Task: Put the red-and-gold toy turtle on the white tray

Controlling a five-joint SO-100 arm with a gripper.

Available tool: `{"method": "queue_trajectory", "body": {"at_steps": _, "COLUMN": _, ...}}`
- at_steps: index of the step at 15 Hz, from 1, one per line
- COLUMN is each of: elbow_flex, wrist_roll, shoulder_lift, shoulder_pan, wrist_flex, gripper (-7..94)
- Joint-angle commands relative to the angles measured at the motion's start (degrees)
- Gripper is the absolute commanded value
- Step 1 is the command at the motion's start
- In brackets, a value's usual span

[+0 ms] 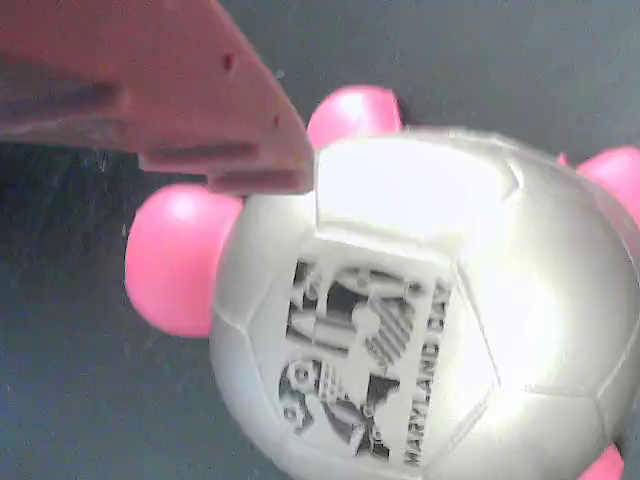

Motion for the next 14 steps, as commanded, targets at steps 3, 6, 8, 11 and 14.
{"method": "queue_trajectory", "body": {"at_steps": 3, "elbow_flex": -3.78, "wrist_roll": 3.43, "shoulder_lift": 0.44, "shoulder_pan": -2.29, "wrist_flex": 0.44, "gripper": 48}}
{"method": "queue_trajectory", "body": {"at_steps": 6, "elbow_flex": -3.87, "wrist_roll": 5.19, "shoulder_lift": -0.62, "shoulder_pan": -3.25, "wrist_flex": -0.97, "gripper": 50}}
{"method": "queue_trajectory", "body": {"at_steps": 8, "elbow_flex": -3.69, "wrist_roll": 6.59, "shoulder_lift": -1.32, "shoulder_pan": -4.13, "wrist_flex": -2.11, "gripper": 54}}
{"method": "queue_trajectory", "body": {"at_steps": 11, "elbow_flex": -3.16, "wrist_roll": 7.65, "shoulder_lift": -2.55, "shoulder_pan": -4.92, "wrist_flex": -4.13, "gripper": 58}}
{"method": "queue_trajectory", "body": {"at_steps": 14, "elbow_flex": -2.55, "wrist_roll": 8.09, "shoulder_lift": -4.04, "shoulder_pan": -4.75, "wrist_flex": -5.89, "gripper": 60}}
